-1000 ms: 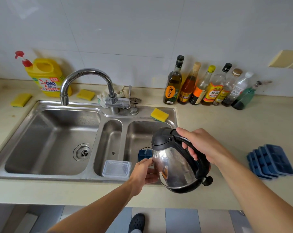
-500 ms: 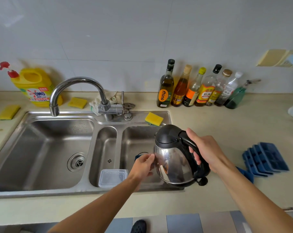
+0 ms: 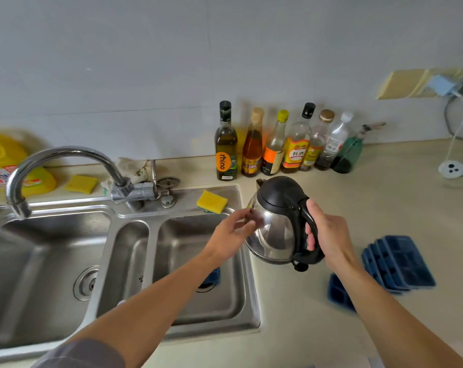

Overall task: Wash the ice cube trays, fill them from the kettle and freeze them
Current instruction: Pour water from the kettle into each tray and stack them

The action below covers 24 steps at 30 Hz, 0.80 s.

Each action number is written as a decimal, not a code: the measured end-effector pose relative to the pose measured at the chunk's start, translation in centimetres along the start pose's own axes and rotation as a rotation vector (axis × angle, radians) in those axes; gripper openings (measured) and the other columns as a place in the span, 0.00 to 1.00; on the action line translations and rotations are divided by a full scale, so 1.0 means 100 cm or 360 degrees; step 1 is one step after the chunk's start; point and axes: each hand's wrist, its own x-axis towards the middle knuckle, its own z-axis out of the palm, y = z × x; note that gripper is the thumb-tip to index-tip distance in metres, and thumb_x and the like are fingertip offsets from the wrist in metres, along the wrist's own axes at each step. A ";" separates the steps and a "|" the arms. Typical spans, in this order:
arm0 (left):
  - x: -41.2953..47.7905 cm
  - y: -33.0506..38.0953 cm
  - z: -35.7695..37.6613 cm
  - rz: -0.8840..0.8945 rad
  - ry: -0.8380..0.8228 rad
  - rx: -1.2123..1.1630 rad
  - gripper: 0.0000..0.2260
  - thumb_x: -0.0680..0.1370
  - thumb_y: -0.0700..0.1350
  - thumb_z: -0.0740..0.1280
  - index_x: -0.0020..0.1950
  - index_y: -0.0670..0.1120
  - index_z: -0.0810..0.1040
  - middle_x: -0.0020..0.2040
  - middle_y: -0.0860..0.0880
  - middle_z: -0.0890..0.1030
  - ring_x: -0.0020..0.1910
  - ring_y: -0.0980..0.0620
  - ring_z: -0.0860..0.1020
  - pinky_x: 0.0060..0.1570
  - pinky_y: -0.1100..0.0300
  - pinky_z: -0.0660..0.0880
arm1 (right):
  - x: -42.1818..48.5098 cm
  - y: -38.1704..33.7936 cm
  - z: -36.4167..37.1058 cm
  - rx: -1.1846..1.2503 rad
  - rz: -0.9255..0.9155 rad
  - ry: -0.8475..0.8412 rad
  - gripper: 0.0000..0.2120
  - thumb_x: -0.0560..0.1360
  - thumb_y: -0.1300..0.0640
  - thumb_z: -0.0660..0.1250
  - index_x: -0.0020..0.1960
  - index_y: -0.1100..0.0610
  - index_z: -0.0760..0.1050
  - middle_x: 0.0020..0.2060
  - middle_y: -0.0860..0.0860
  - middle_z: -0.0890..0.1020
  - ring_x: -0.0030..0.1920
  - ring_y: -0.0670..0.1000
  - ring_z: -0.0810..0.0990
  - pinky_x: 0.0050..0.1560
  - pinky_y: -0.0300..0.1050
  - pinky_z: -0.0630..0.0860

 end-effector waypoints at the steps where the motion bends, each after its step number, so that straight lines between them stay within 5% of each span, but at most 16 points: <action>1: 0.011 0.004 0.006 -0.0006 -0.0004 0.0009 0.11 0.83 0.44 0.65 0.66 0.52 0.77 0.59 0.54 0.84 0.62 0.54 0.80 0.64 0.54 0.76 | 0.012 0.000 -0.005 -0.0020 -0.0012 -0.0017 0.32 0.71 0.28 0.62 0.27 0.55 0.76 0.23 0.57 0.77 0.24 0.53 0.76 0.34 0.45 0.76; 5: 0.051 0.016 0.027 -0.0034 0.0086 0.0038 0.12 0.83 0.42 0.66 0.65 0.52 0.74 0.61 0.53 0.82 0.61 0.54 0.80 0.46 0.70 0.76 | 0.057 0.006 -0.020 -0.0010 -0.0075 -0.0061 0.30 0.75 0.32 0.63 0.27 0.56 0.76 0.24 0.56 0.77 0.26 0.50 0.76 0.35 0.43 0.75; 11: 0.090 0.017 0.044 -0.0050 0.0141 0.0164 0.13 0.83 0.42 0.66 0.67 0.49 0.72 0.64 0.52 0.80 0.61 0.55 0.78 0.44 0.73 0.76 | 0.093 0.018 -0.035 0.0051 -0.0082 -0.0100 0.26 0.79 0.39 0.65 0.31 0.56 0.78 0.26 0.52 0.78 0.28 0.47 0.76 0.33 0.37 0.75; 16: 0.090 0.013 0.037 -0.0125 0.0162 0.0219 0.13 0.84 0.46 0.64 0.69 0.48 0.74 0.61 0.52 0.80 0.61 0.51 0.78 0.61 0.53 0.76 | 0.089 0.016 -0.032 -0.0129 -0.0236 0.0146 0.17 0.78 0.42 0.67 0.44 0.56 0.79 0.37 0.48 0.83 0.40 0.47 0.82 0.40 0.41 0.75; 20: 0.057 -0.002 0.009 -0.0196 0.0307 0.0283 0.13 0.84 0.46 0.64 0.67 0.45 0.77 0.61 0.45 0.81 0.61 0.45 0.79 0.64 0.43 0.76 | 0.059 0.000 -0.012 -0.0328 -0.0936 0.0605 0.13 0.79 0.46 0.66 0.53 0.56 0.78 0.47 0.46 0.78 0.50 0.45 0.73 0.49 0.28 0.69; 24: 0.002 -0.035 -0.047 -0.0362 0.0492 0.0387 0.07 0.83 0.47 0.64 0.53 0.49 0.81 0.47 0.50 0.84 0.49 0.47 0.82 0.52 0.50 0.80 | 0.024 -0.013 0.037 -0.0293 -0.1088 0.0263 0.05 0.80 0.53 0.69 0.49 0.54 0.78 0.42 0.46 0.78 0.43 0.40 0.77 0.42 0.27 0.71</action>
